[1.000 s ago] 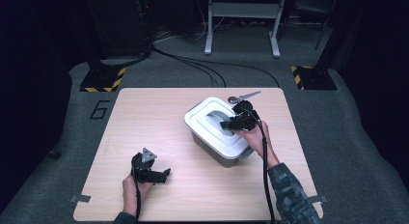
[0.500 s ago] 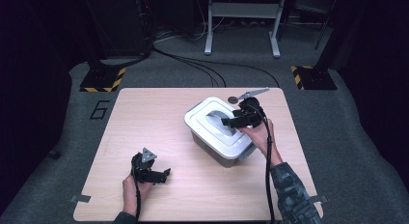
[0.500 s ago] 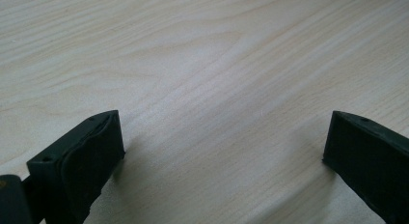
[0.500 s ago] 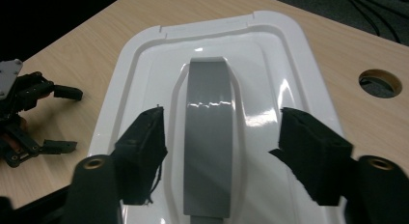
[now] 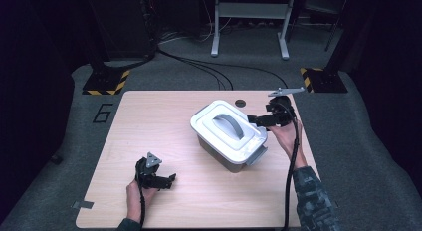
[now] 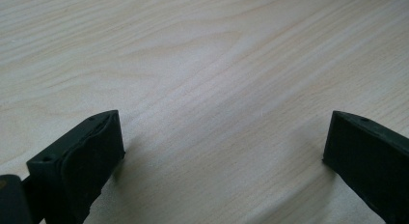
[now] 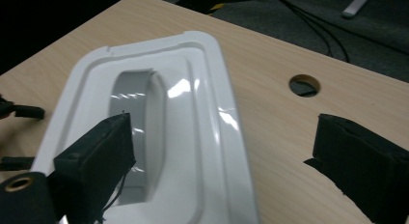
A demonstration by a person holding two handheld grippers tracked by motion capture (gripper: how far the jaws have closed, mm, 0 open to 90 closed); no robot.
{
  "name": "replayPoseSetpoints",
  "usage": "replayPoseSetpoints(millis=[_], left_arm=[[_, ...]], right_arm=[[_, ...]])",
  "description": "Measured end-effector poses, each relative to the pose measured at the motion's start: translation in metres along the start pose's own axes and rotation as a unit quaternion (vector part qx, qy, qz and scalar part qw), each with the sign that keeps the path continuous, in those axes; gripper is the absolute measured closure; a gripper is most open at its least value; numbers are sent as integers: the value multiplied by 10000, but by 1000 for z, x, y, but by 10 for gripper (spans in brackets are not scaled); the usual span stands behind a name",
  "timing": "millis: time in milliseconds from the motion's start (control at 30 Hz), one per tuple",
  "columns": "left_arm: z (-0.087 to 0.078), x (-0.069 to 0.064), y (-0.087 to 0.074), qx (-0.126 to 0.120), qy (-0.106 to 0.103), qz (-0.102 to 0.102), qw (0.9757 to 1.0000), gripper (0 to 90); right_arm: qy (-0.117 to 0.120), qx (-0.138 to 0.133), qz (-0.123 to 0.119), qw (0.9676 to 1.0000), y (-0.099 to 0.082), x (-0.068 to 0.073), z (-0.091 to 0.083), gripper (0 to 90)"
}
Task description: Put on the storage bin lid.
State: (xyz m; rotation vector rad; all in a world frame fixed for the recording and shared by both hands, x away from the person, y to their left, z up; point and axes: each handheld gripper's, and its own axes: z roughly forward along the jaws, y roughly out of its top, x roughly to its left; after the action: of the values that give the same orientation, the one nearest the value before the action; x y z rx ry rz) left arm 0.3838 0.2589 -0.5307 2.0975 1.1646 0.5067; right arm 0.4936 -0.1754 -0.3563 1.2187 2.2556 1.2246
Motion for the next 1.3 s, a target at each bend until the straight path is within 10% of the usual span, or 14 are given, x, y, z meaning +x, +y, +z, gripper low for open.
replayPoseSetpoints(millis=[633,1033,1300], left_arm=[[0,0,0,-3,4,6,10000,4],[-1,1,0,62,-15,66,10000,3],[0,1,0,20,-1,86,10000,3]], right_arm=[[-982,126,751,9922,-91,-69,-4,0],[-1214,627,898,9865,-173,-68,30,0],[-1555,616,562,9843,-180,-58,35,0]])
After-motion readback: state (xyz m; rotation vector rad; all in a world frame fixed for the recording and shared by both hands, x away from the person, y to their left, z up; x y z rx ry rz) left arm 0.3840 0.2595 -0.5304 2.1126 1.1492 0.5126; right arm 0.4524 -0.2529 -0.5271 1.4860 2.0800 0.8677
